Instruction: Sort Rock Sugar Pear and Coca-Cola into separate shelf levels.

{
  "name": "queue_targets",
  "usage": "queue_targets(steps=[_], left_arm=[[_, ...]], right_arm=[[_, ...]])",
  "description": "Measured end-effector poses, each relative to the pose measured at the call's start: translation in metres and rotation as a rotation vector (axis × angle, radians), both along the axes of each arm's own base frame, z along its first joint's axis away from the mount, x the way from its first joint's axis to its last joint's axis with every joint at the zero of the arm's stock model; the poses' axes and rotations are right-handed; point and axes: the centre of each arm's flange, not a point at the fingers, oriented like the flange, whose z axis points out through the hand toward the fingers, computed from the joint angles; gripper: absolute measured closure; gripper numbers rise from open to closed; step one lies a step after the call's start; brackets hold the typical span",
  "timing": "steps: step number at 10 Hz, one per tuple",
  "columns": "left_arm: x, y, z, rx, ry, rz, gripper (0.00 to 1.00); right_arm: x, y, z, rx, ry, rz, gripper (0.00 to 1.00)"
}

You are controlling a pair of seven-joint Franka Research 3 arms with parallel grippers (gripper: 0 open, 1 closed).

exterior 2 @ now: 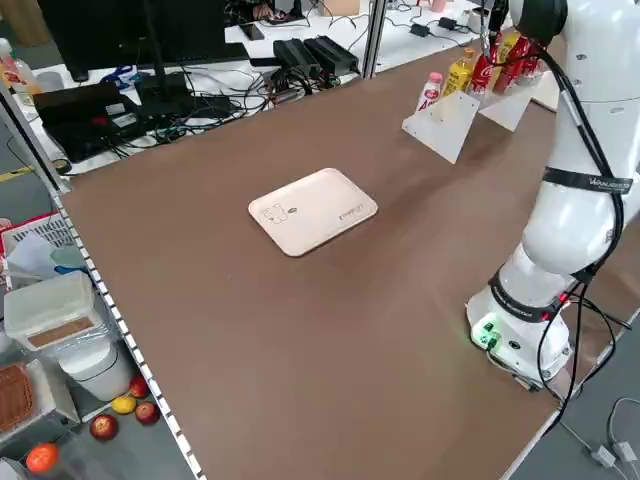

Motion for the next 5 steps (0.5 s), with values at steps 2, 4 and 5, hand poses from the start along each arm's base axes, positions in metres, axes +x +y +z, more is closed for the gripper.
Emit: queue_targets(steps=[2,4,5], left_arm=[[0.000,0.000,0.000,0.000,0.000,0.000,0.68],[0.000,0.000,0.000,0.002,0.001,0.001,0.68],[-0.001,0.000,0.000,0.004,0.002,0.000,0.68]], right_arm=[[0.001,0.005,-0.007,-0.002,0.004,-0.006,0.66],[0.002,0.008,-0.013,-0.003,0.007,-0.010,0.66],[0.002,0.008,-0.014,-0.005,0.007,-0.014,0.66]])
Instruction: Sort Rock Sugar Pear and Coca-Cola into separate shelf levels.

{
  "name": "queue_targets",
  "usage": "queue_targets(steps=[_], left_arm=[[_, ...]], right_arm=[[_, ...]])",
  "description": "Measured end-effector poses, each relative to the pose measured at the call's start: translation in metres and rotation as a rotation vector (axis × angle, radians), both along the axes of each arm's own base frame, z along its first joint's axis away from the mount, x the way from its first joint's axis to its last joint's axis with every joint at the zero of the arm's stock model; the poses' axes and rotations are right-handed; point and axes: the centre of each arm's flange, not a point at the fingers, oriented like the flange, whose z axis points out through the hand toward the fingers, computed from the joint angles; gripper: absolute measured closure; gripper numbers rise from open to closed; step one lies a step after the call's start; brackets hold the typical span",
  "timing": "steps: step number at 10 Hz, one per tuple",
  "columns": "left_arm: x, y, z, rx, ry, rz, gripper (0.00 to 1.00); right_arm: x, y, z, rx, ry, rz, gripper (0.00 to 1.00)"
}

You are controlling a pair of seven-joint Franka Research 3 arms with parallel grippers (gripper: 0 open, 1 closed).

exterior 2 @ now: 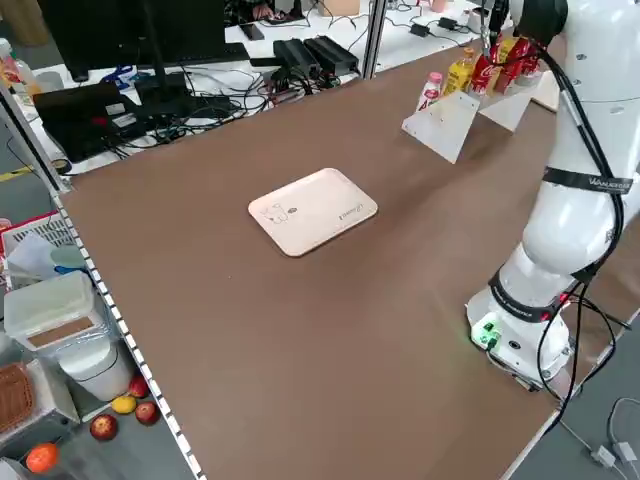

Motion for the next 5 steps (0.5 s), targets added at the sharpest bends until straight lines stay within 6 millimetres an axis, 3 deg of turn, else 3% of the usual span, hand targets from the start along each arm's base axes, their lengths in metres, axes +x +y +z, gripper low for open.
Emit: queue_targets(steps=[1,3,5], left_arm=[[-0.001,0.000,0.000,0.002,0.002,-0.001,0.68],[-0.001,0.000,0.000,0.007,0.006,-0.002,0.67],[0.000,0.002,0.000,0.011,0.008,0.002,0.40]], right_arm=[[0.000,0.000,0.000,-0.003,0.002,-0.011,0.65],[0.001,0.002,0.007,0.002,-0.005,-0.028,0.39],[0.002,0.002,0.011,0.005,-0.011,-0.032,0.28]])
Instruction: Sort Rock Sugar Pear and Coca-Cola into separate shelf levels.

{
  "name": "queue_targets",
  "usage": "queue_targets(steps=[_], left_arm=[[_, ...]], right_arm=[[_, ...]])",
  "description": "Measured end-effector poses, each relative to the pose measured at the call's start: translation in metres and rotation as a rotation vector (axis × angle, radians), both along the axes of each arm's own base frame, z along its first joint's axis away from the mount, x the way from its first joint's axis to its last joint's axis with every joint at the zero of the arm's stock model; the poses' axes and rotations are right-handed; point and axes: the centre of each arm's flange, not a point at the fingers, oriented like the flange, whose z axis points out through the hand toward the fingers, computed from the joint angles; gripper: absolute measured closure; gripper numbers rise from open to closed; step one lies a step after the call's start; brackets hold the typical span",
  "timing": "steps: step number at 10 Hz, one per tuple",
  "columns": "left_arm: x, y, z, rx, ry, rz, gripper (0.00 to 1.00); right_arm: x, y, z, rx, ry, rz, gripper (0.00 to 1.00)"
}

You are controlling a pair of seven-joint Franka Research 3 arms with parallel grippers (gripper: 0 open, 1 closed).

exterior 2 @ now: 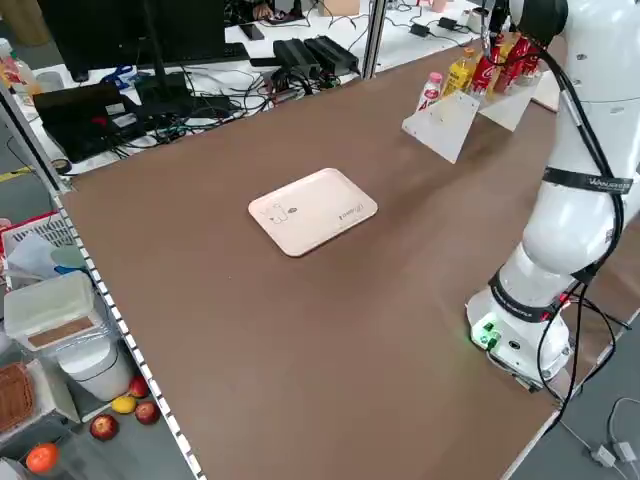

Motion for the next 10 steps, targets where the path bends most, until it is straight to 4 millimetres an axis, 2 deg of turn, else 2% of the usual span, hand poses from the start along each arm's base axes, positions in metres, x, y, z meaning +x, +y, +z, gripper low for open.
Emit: queue_targets(steps=[2,3,5,7,8,10], left_arm=[[0.001,0.004,0.004,0.007,0.000,0.007,0.11],[0.001,0.007,0.009,0.013,-0.007,0.012,0.00],[0.005,0.025,0.028,0.034,-0.024,0.045,0.00],[0.032,0.076,0.057,0.043,-0.054,0.140,0.00],[0.045,0.110,0.071,0.048,-0.065,0.171,0.00],[0.070,0.192,0.088,0.040,-0.049,0.185,0.00]], right_arm=[[0.001,-0.002,0.003,0.001,-0.005,-0.006,0.01],[0.003,-0.005,0.007,0.004,-0.012,-0.011,0.00],[0.007,-0.016,0.021,0.012,-0.033,-0.028,0.00],[0.010,-0.030,0.043,0.026,-0.073,-0.027,0.00],[0.014,-0.051,0.059,0.032,-0.120,0.013,0.00],[0.030,-0.127,0.089,-0.009,-0.229,0.129,0.00]])
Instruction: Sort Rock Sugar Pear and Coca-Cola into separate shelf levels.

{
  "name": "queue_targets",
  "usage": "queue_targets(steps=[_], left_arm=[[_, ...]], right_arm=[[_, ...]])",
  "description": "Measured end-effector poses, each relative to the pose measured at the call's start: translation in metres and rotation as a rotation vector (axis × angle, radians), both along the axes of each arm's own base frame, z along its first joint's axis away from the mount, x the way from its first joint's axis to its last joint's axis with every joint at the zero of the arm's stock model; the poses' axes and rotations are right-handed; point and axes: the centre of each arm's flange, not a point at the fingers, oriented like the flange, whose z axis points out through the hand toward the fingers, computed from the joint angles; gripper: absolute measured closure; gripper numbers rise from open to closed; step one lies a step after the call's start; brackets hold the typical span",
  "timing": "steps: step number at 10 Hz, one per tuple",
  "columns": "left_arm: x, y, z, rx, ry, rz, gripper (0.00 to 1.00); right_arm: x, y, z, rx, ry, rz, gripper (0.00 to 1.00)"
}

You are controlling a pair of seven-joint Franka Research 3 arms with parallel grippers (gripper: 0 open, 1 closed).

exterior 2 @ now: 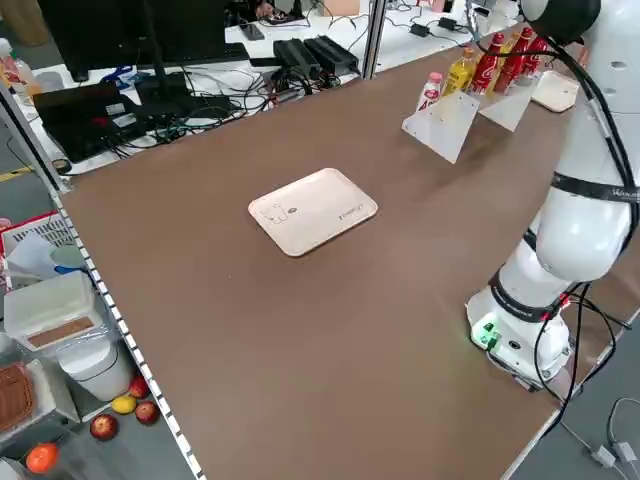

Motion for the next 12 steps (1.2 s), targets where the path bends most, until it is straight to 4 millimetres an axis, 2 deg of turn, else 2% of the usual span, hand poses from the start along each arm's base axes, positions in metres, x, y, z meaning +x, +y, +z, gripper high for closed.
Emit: queue_targets(steps=[1,2,4,6,7,8,10,11,12], left_arm=[[0.010,0.037,0.005,-0.001,0.000,0.017,0.00],[0.017,0.066,0.006,-0.001,0.004,0.019,0.00],[0.024,0.104,0.001,0.002,0.020,0.003,0.00],[0.025,0.151,0.001,0.011,0.058,-0.063,0.00],[0.025,0.180,0.002,0.011,0.072,-0.114,0.00],[0.026,0.205,0.002,0.009,0.076,-0.152,0.00],[0.028,0.239,0.000,-0.033,0.079,-0.206,0.00],[0.023,0.250,0.011,-0.063,0.054,-0.264,0.00],[0.013,0.257,0.031,-0.065,0.014,-0.332,0.00]], right_arm=[[0.006,-0.037,0.008,-0.026,-0.028,0.026,0.00],[0.012,-0.072,0.012,-0.049,-0.050,0.044,0.00],[0.015,-0.135,0.027,-0.104,-0.095,0.052,0.00],[0.000,-0.189,0.055,-0.151,-0.130,0.012,0.00],[-0.016,-0.201,0.073,-0.168,-0.138,-0.004,0.00],[-0.035,-0.204,0.089,-0.175,-0.123,-0.016,0.00],[-0.065,-0.201,0.113,-0.179,-0.100,-0.047,0.00],[-0.073,-0.198,0.119,-0.179,-0.094,-0.052,0.00],[-0.076,-0.196,0.120,-0.180,-0.086,-0.059,0.00]])
